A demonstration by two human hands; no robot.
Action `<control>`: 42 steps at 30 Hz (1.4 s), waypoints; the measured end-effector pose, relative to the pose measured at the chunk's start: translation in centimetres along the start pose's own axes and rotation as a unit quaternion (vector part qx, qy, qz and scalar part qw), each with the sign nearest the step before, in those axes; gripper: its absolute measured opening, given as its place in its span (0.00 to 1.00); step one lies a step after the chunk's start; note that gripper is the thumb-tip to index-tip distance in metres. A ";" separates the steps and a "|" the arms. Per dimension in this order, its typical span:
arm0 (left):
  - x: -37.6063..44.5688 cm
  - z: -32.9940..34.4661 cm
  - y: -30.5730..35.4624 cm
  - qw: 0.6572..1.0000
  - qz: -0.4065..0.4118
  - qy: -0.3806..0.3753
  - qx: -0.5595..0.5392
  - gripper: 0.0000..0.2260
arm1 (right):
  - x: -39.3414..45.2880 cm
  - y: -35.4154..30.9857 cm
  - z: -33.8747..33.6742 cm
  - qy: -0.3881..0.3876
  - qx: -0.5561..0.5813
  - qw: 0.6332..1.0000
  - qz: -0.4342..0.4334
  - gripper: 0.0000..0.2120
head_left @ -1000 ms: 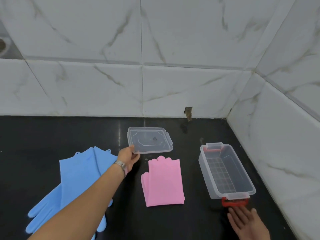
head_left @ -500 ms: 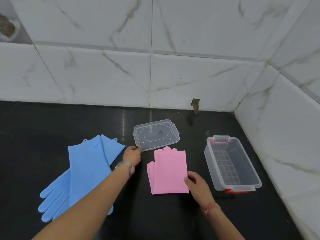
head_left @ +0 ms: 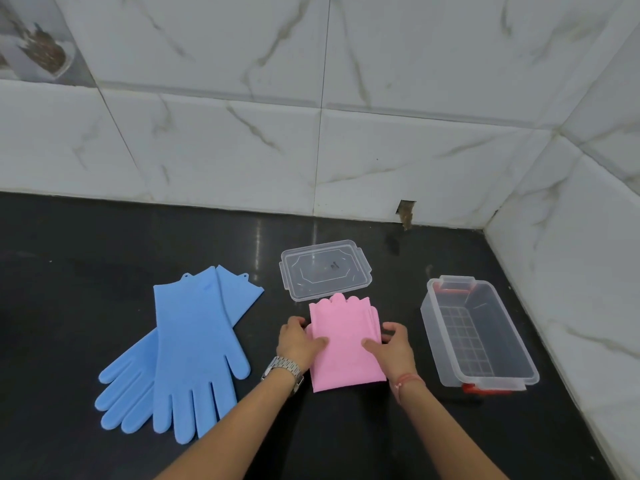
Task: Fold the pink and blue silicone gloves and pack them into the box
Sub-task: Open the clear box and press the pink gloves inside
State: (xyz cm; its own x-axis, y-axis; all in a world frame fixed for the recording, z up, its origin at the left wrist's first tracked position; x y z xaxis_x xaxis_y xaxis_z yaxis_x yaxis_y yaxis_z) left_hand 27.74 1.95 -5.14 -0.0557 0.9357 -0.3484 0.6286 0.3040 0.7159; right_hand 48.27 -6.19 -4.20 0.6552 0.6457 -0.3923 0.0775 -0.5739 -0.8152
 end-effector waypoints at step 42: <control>-11.3 11.8 18.2 0.901 0.125 -0.336 -0.244 0.23 | 2.6 -4.0 -20.0 -0.037 0.202 0.979 -0.009 0.09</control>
State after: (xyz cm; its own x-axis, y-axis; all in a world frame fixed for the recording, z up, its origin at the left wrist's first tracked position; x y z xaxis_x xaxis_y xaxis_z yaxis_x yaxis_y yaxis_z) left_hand 48.95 -5.19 4.70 0.6253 0.7161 -0.3101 0.1313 0.2952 0.9464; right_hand 64.72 -12.29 6.53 0.5987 0.6978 -0.3932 -0.2246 -0.3249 -0.9187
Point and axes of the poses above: each hand's wrist, its own x-axis towards the middle knuckle, its own z-axis out of the palm, y = z × x, the point moved 9 cm from there along x, towards the middle knuckle, and after that the axes turned 10 degrees about y, right-handed, at the moved point
